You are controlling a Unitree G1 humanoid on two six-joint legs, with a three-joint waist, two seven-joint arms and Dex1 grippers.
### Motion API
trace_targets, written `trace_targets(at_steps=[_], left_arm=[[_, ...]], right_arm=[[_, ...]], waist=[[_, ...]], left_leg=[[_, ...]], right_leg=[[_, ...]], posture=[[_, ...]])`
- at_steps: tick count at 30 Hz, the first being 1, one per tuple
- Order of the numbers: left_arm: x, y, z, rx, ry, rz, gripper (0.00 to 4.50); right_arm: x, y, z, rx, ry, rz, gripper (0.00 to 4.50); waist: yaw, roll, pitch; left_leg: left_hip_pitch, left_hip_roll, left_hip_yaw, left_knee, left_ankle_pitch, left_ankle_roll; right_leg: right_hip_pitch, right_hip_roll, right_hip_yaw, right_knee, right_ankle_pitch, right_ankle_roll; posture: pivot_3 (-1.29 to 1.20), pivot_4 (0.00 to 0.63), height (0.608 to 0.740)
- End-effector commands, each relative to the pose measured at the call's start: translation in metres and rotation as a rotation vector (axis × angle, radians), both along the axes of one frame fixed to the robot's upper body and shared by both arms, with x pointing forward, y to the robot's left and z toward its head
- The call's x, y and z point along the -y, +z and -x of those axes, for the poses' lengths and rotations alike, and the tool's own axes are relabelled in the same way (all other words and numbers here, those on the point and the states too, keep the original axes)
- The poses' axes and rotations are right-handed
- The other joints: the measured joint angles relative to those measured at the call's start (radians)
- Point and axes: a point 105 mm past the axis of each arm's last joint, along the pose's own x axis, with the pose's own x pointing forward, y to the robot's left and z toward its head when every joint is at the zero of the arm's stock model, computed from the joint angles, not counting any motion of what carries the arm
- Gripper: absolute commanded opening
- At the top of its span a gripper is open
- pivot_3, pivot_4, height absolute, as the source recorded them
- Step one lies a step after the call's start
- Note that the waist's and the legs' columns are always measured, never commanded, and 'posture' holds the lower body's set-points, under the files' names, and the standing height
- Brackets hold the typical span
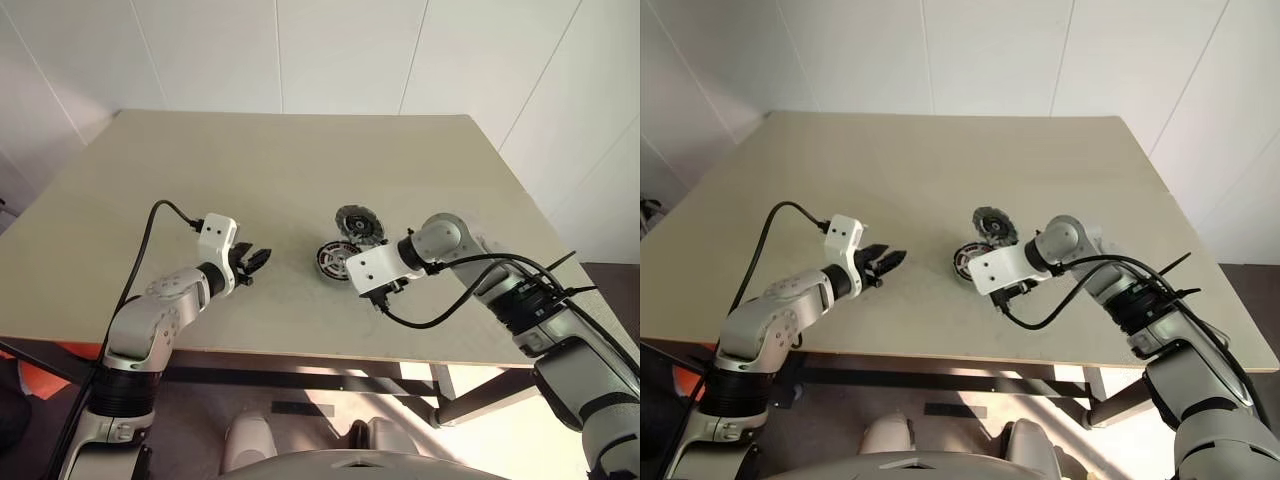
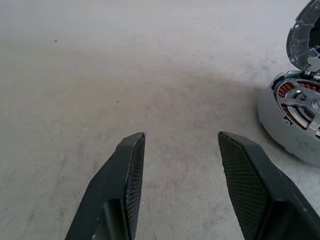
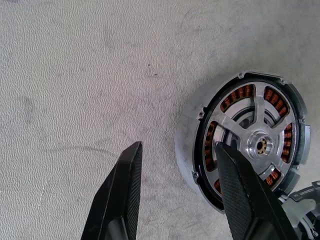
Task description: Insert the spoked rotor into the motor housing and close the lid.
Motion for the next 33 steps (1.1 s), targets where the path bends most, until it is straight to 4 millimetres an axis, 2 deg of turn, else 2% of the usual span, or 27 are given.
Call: trace_targets(at_steps=[1, 5, 6, 8, 13, 20, 22, 24, 28, 33], left_arm=[[-0.002, 0.015, -0.002, 0.066, 0.009, 0.000, 2.45], [-0.002, 0.014, -0.002, 0.064, 0.014, 0.000, 2.45], [-0.002, 0.014, -0.002, 0.064, 0.015, 0.000, 2.45], [-0.002, 0.014, -0.002, 0.064, 0.018, 0.001, 2.45], [-0.006, 0.014, -0.003, 0.068, 0.039, 0.002, 2.45], [-0.007, 0.015, -0.003, 0.070, 0.048, 0.002, 2.45], [-0.007, 0.014, -0.003, 0.070, 0.050, 0.003, 2.45], [-0.007, 0.014, -0.003, 0.068, 0.051, 0.004, 2.45], [-0.007, 0.012, -0.002, 0.062, 0.058, 0.005, 2.45], [-0.005, 0.009, -0.001, 0.054, 0.064, 0.010, 2.45]], right_arm=[[-0.002, 0.009, -0.007, 0.044, 0.012, 0.003, 2.61], [-0.001, 0.009, -0.008, 0.038, 0.018, 0.009, 2.61], [-0.001, 0.009, -0.008, 0.035, 0.018, 0.011, 2.41], [-0.001, 0.009, -0.009, 0.030, 0.017, 0.014, 1.96], [-0.001, 0.009, -0.013, 0.038, 0.001, 0.011, 0.29], [0.000, 0.010, -0.018, 0.049, -0.041, 0.002, 0.29], [0.003, 0.010, -0.020, 0.045, -0.068, -0.002, 0.01], [0.005, 0.012, -0.020, 0.042, -0.083, -0.008, 0.00], [-0.012, 0.027, -0.026, -0.014, -0.231, -0.150, 0.00], [-0.026, 0.054, -0.020, -0.185, -0.397, -0.276, 0.00]], waist=[[0.000, 0.000, 0.000], [0.000, 0.000, 0.000], [0.000, 0.000, 0.000], [0.000, 0.000, 0.000], [-0.001, -0.001, 0.000], [-0.003, -0.001, 0.000], [-0.005, -0.001, 0.000], [-0.009, -0.001, 0.000], [-0.019, -0.001, 0.000], [-0.022, 0.000, 0.000]], left_leg=[[0.000, 0.000, 0.000, 0.000, 0.000, 0.000], [0.000, 0.000, 0.000, 0.000, 0.000, 0.000], [0.000, 0.000, 0.000, 0.000, 0.000, 0.000], [0.000, 0.000, 0.000, 0.000, 0.000, 0.000], [0.000, 0.000, 0.000, 0.000, 0.000, 0.000], [0.000, 0.000, 0.000, 0.001, 0.000, 0.000], [0.000, 0.000, 0.000, 0.001, 0.000, 0.000], [0.000, 0.000, 0.000, 0.001, 0.000, 0.000], [0.000, 0.000, 0.000, 0.001, 0.000, 0.000], [-0.001, 0.000, 0.000, 0.001, 0.000, 0.000]], right_leg=[[0.000, 0.000, 0.000, 0.000, 0.000, 0.000], [0.000, 0.000, 0.000, 0.001, 0.000, 0.000], [0.000, 0.000, 0.000, 0.001, 0.000, 0.000], [0.000, 0.000, 0.000, 0.001, 0.000, 0.000], [0.000, 0.000, 0.000, 0.001, 0.000, 0.000], [0.000, 0.000, 0.000, 0.002, 0.000, 0.000], [0.000, 0.000, 0.000, 0.002, 0.000, 0.000], [0.000, 0.000, 0.000, 0.002, 0.000, 0.000], [0.000, 0.000, 0.000, 0.003, 0.000, 0.000], [-0.003, 0.000, 0.000, 0.003, 0.000, -0.001]], posture=[[0.00, 0.000, 0.740], [0.00, 0.000, 0.740], [0.00, 0.000, 0.740], [0.00, 0.000, 0.740], [0.00, 0.000, 0.740], [0.00, 0.000, 0.740], [0.00, 0.000, 0.740], [0.00, 0.000, 0.740], [0.00, 0.000, 0.740], [0.00, 0.000, 0.740]])
